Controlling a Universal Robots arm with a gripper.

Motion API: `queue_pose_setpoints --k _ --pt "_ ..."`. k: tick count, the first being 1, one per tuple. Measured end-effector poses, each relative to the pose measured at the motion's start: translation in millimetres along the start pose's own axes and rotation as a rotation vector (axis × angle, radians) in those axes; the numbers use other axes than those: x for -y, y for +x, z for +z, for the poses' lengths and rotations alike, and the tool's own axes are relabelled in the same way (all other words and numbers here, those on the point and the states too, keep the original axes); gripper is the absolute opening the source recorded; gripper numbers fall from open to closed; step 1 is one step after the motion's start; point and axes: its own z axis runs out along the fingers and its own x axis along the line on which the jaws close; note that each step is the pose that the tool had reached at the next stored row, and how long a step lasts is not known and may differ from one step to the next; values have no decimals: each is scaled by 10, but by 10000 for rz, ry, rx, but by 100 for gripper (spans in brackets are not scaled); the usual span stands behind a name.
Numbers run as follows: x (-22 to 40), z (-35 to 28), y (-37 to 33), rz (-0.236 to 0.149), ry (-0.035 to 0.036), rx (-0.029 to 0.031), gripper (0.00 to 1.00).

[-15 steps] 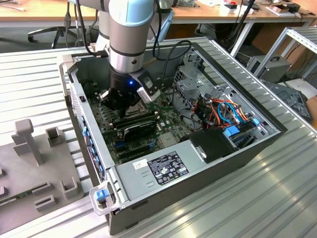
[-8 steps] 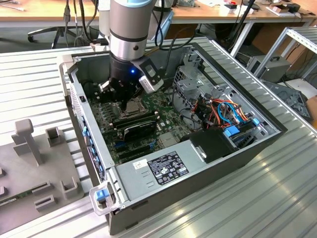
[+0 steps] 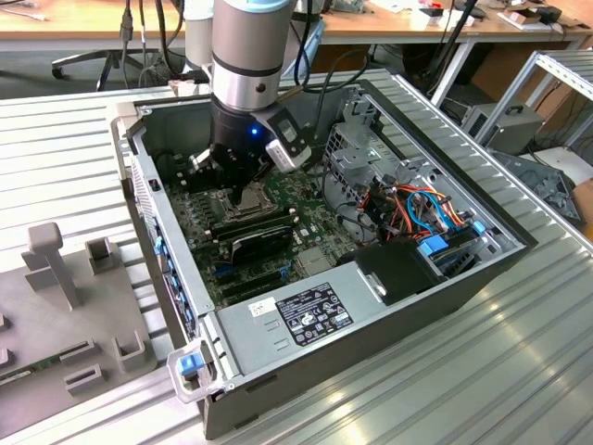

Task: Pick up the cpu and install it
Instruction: 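Install the second cpu locking lever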

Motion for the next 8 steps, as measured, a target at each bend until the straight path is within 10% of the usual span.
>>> queue_pose_setpoints --k 8 --pt "-12 5 -283 -2 0 1 11"
